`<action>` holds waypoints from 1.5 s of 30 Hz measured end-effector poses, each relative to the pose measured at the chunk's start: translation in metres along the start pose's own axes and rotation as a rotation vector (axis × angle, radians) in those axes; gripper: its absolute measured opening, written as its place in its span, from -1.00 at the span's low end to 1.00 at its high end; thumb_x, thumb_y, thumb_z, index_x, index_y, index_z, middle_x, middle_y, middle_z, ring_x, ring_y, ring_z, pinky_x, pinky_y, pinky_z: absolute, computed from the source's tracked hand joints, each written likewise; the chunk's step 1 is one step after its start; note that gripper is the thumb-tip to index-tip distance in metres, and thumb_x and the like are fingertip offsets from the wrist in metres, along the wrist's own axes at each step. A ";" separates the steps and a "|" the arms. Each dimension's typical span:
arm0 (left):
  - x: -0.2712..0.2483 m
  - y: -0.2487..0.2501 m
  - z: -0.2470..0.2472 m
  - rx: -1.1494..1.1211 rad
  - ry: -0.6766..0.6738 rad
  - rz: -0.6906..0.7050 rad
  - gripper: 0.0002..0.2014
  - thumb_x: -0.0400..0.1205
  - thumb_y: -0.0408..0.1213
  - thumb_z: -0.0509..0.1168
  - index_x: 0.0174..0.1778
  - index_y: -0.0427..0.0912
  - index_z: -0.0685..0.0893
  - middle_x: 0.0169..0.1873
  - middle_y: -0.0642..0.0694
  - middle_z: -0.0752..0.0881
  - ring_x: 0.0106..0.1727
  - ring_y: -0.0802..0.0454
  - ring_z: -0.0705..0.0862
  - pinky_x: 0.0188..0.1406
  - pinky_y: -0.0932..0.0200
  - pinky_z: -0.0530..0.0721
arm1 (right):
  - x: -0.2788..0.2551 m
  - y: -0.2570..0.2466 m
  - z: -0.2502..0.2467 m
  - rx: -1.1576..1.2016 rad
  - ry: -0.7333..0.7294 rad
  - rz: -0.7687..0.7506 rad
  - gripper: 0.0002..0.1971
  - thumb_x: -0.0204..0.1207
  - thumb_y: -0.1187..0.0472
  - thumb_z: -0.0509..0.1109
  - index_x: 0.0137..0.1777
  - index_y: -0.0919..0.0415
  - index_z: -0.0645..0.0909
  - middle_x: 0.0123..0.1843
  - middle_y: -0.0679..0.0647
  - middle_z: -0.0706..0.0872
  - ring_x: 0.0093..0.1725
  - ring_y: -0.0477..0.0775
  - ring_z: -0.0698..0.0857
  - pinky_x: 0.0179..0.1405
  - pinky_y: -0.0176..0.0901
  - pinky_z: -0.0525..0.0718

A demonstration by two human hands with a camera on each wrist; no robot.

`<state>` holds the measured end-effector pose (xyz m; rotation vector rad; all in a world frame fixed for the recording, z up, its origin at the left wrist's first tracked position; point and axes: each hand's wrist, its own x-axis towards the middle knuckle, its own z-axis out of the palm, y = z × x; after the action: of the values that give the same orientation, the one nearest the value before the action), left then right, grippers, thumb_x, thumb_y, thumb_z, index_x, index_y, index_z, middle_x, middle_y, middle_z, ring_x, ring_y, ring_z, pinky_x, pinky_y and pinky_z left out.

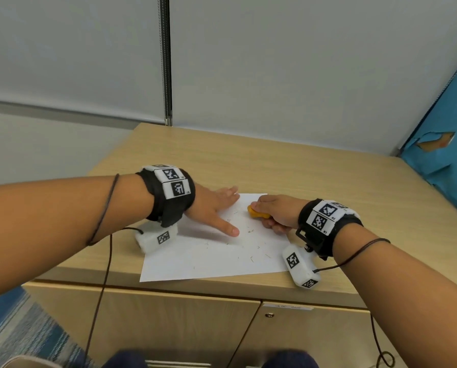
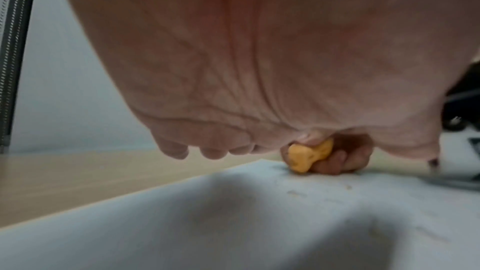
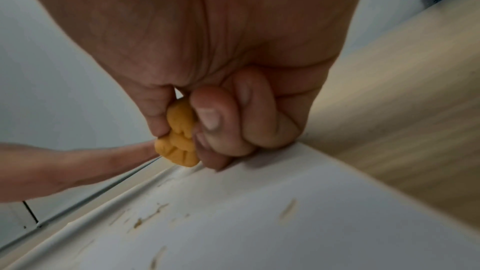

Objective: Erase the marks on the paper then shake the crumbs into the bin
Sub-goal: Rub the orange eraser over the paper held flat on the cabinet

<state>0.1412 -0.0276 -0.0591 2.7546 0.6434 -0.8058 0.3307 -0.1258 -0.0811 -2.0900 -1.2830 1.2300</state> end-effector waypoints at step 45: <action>-0.063 -0.018 0.045 0.090 -0.040 0.035 0.04 0.58 0.50 0.04 0.73 0.05 -0.41 0.69 0.13 -0.45 0.72 0.15 -0.35 0.73 -0.10 -0.24 | 0.004 0.003 0.009 -0.224 0.068 -0.021 -0.70 0.72 -0.13 0.19 0.00 0.12 0.44 -0.32 0.09 0.48 -0.50 0.06 0.38 -0.52 -0.17 0.38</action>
<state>0.0644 -0.0480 -0.0632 2.8137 0.5627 -0.9004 0.3259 -0.1247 -0.0898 -2.2440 -1.4667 1.0375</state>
